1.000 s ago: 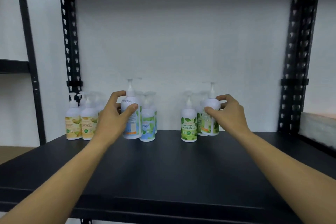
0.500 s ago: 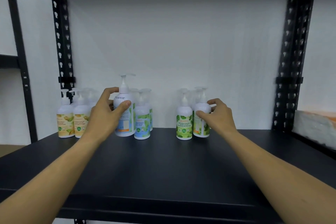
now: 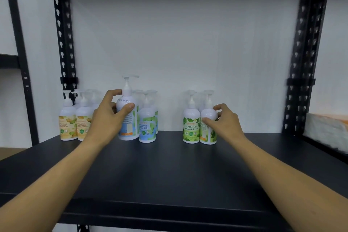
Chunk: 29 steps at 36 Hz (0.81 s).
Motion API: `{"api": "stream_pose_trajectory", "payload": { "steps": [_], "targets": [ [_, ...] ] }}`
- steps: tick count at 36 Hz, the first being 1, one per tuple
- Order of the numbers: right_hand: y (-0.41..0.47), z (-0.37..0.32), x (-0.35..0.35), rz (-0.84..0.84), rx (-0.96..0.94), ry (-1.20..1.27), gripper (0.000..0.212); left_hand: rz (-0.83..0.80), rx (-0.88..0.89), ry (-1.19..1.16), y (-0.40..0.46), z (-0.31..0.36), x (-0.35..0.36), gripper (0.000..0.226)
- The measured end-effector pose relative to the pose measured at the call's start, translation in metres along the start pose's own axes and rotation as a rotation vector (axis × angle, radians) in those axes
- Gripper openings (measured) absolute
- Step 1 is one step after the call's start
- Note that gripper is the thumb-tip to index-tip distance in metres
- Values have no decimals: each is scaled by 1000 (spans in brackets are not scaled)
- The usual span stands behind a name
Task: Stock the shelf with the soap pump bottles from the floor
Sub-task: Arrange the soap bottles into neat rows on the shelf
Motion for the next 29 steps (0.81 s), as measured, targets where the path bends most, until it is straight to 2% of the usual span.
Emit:
{"api": "stream_pose_trajectory", "payload": {
  "steps": [4, 7, 9, 11, 13, 16, 23, 25, 29],
  "targets": [
    [-3, 0, 2, -12, 28, 6, 56, -4, -15, 6, 2, -6, 1, 34],
    [-7, -11, -2, 91, 31, -21, 68, 2, -22, 5, 6, -10, 1, 36],
    [-15, -30, -6, 187, -88, -117, 66, 10, -26, 2, 9, -12, 0, 37],
    [-27, -54, -3, 204, -268, -181, 58, 18, -27, 7, 12, -14, -1, 36],
    [-39, -72, 10, 117, -402, -231, 48, 25, -34, 11, 16, -18, -2, 36],
    [-55, -84, 42, -134, -464, -321, 41, 43, -52, 16, 22, -28, -1, 38],
    [-79, -74, 106, -627, -346, -458, 76, 31, -82, 44, 30, -43, 12, 40],
    [-80, -68, 119, -731, -265, -484, 85, 28, -87, 65, 32, -48, 15, 39],
    [-79, -68, 138, -858, -186, -581, 90, 24, -91, 93, 36, -58, 19, 40]
  ]
}}
Point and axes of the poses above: each hand's wrist, its own y-axis towards the middle knuckle, its own x-axis out of the palm, z = x × y, the point moved 5 cm from there along y, towards the middle knuckle
